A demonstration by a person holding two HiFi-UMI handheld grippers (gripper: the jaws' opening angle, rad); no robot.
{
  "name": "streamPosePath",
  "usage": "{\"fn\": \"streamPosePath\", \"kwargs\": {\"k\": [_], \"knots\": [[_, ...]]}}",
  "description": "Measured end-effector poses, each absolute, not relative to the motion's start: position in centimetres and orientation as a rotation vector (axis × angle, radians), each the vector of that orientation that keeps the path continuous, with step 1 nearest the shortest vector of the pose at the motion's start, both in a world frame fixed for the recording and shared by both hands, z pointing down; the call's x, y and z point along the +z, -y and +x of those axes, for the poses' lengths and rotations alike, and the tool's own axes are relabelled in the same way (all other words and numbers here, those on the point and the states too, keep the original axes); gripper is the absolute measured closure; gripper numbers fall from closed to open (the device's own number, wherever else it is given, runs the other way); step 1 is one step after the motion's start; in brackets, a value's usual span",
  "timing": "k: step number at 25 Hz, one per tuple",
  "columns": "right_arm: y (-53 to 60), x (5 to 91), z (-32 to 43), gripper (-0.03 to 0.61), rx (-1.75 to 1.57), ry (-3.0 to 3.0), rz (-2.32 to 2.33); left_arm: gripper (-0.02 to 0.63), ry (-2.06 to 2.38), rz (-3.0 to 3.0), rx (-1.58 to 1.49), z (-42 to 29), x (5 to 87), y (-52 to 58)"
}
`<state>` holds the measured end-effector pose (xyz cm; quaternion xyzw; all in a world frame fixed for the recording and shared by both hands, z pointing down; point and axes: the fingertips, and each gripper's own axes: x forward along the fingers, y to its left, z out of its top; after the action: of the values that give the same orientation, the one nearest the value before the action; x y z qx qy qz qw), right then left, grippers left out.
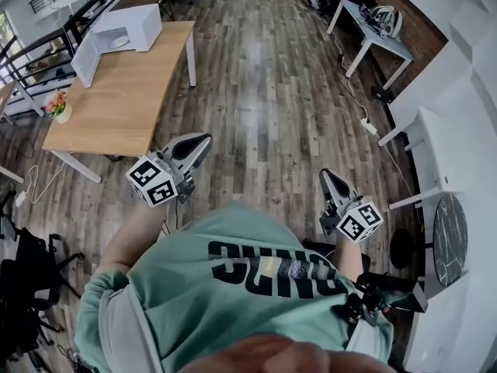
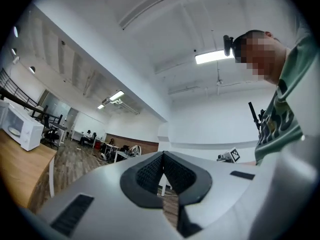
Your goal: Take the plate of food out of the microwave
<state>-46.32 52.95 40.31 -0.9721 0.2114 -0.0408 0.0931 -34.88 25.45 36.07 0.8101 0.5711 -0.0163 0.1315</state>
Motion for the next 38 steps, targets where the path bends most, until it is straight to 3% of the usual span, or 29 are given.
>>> {"fn": "streamPosePath", "kwargs": {"k": [6,19,38], "knots": [[-45.3,38.6,-37.6,0.572,-0.122,-0.66,-2.898,0.611,-1.643,2.367,-0.049,-26.4,34.7,-19.2],[-36.4,40.0,-23.2,0.572,-0.246,-0.872,-2.828,0.611,-1.54,2.452,0.04,-15.1,37.9,-12.1],[-54.1,42.9,-3.9,0.572,-0.267,-1.27,-2.577,0.611,-1.14,2.654,0.107,-4.9,39.2,-28.3]]}}
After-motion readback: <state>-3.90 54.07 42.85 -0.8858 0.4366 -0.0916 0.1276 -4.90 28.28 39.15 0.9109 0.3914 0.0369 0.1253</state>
